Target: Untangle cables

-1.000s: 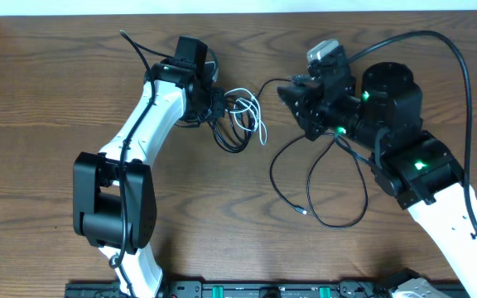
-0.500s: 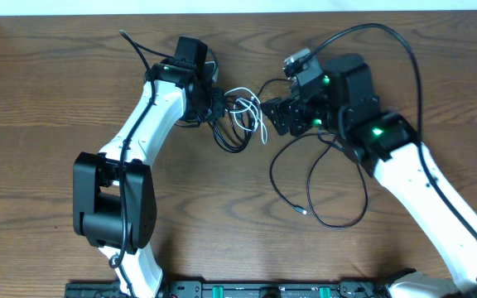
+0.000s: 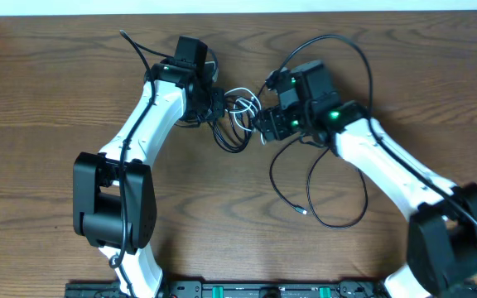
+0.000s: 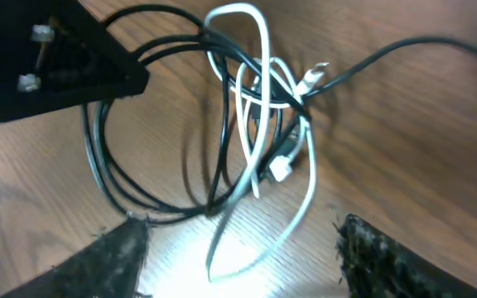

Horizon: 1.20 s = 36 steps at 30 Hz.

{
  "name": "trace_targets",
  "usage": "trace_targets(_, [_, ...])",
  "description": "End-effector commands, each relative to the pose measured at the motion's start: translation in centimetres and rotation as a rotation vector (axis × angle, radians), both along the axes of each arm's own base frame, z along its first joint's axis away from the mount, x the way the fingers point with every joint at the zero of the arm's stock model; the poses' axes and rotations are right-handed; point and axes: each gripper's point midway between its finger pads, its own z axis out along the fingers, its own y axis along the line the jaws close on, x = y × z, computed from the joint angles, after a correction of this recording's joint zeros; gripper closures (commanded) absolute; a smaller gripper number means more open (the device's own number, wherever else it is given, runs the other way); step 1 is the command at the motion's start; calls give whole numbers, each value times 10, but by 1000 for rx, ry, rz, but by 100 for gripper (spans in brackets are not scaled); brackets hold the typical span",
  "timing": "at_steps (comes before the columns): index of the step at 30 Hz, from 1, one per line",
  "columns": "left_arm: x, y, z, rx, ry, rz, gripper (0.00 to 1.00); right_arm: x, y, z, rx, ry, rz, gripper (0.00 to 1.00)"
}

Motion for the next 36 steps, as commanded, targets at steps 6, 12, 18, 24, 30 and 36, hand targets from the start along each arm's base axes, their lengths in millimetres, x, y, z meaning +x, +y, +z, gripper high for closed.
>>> trace_targets(6, [-2, 3, -9, 16, 23, 12, 92, 0, 33, -36, 112, 114, 26, 87])
trace_targets(12, [-2, 3, -9, 16, 22, 12, 92, -3, 33, -38, 132, 171, -16, 82])
trace_targets(18, [-2, 3, -9, 16, 22, 12, 92, -10, 52, -24, 266, 178, 118, 99])
trace_targets(24, [-4, 3, -10, 18, 30, 12, 92, -53, 69, 65, 665, -25, 684, 98])
trace_targets(30, [-5, 3, -10, 19, 33, 12, 92, -63, 46, 131, 854, -79, 876, 99])
trace_targets(36, [-5, 3, -10, 19, 33, 12, 92, -33, 41, 150, 858, -52, 704, 99])
